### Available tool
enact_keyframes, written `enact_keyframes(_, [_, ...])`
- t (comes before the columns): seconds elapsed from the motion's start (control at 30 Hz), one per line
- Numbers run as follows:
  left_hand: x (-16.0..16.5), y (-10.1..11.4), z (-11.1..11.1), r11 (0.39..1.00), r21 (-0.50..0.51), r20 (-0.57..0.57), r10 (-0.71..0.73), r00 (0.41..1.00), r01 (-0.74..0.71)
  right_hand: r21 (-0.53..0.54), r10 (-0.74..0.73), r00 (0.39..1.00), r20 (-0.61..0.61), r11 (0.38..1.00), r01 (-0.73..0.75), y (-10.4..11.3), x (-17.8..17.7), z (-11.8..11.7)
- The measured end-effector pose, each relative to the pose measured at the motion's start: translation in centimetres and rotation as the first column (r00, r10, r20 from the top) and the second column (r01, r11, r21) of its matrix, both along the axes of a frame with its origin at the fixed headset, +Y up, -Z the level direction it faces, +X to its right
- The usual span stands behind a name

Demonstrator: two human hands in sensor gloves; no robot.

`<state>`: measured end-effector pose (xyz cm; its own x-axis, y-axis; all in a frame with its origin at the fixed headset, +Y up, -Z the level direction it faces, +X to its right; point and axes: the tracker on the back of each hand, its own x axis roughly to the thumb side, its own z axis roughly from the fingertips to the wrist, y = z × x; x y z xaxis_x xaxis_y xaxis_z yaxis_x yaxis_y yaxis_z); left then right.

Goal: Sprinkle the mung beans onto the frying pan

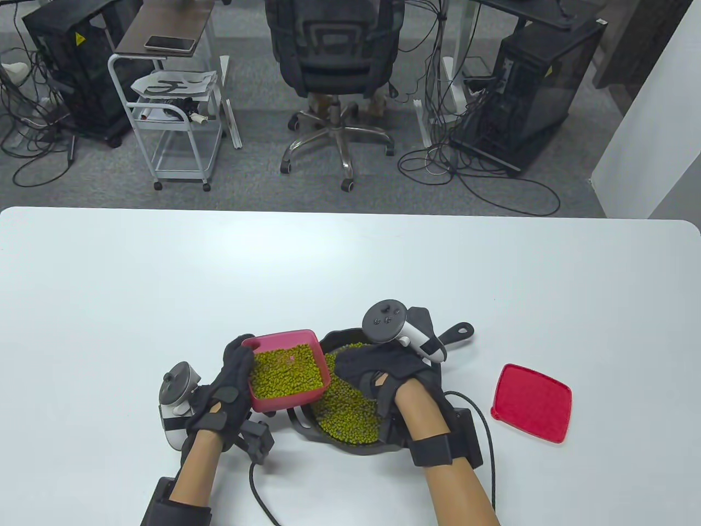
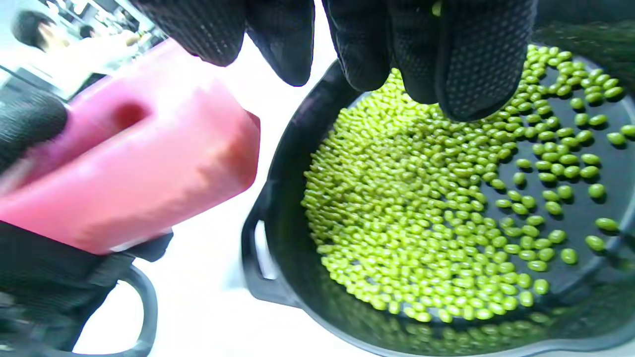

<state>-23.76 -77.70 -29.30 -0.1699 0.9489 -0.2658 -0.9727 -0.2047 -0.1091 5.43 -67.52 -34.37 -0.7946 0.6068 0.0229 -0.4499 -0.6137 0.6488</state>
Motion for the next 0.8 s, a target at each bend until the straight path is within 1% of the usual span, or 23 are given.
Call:
enact_keyframes(0.13, [0.2,-0.1,0.0,1.0,0.002,0.008,-0.021,1.0,0.021,0.036,-0.104,0.995,0.003,0.994,0.103,2.4,-0.3,0.3])
enact_keyframes(0.23, [0.5,0.0,0.0,1.0,0.005,0.014,-0.027,1.0,0.027,0.104,-0.166,0.985,-0.038,0.98,0.169,4.1,-1.3,0.8])
enact_keyframes(0.3, [0.7,0.1,0.1,0.999,0.012,0.023,-0.038,0.999,0.038,0.144,-0.202,0.977,-0.062,0.967,0.209,4.8,-2.4,1.1])
enact_keyframes(0.37, [1.0,0.1,0.1,0.999,0.016,0.027,-0.039,0.999,0.039,0.151,-0.219,0.972,-0.088,0.961,0.231,4.8,-3.8,1.3])
enact_keyframes(0.4, [1.1,0.2,0.1,0.999,0.018,0.031,-0.038,0.999,0.037,0.144,-0.209,0.973,-0.098,0.964,0.222,4.7,-4.5,1.4])
enact_keyframes(0.47, [1.3,0.2,0.2,0.999,0.022,0.04,-0.037,0.999,0.036,0.109,-0.119,0.981,-0.152,0.985,0.136,3.8,-6.5,1.6])
enact_keyframes(0.53, [1.4,0.2,0.3,0.999,0.023,0.041,-0.032,0.999,0.031,0.108,-0.032,0.98,-0.198,0.993,0.054,3.0,-8.0,1.6])
enact_keyframes(0.6, [1.5,0.2,0.3,1.0,0.02,0.057,-0.017,0.998,0.016,0.109,0.095,0.964,-0.246,0.992,-0.07,1.8,-9.6,1.5])
enact_keyframes(0.67, [1.8,0.3,0.4,1.0,0.011,0.079,0.022,0.997,-0.023,0.101,0.141,0.954,-0.263,0.988,-0.118,1.2,-10.5,1.6])
enact_keyframes(0.73, [1.7,0.1,0.5,1.0,0.025,0.045,-0.015,0.999,0.014,0.143,0.199,0.949,-0.244,0.975,-0.167,1.0,-11.4,1.5])
enact_keyframes(0.8, [1.7,0.0,0.5,1.0,0.019,0.039,0.016,0.999,-0.017,0.137,0.21,0.947,-0.243,0.974,-0.18,1.1,-11.9,1.2])
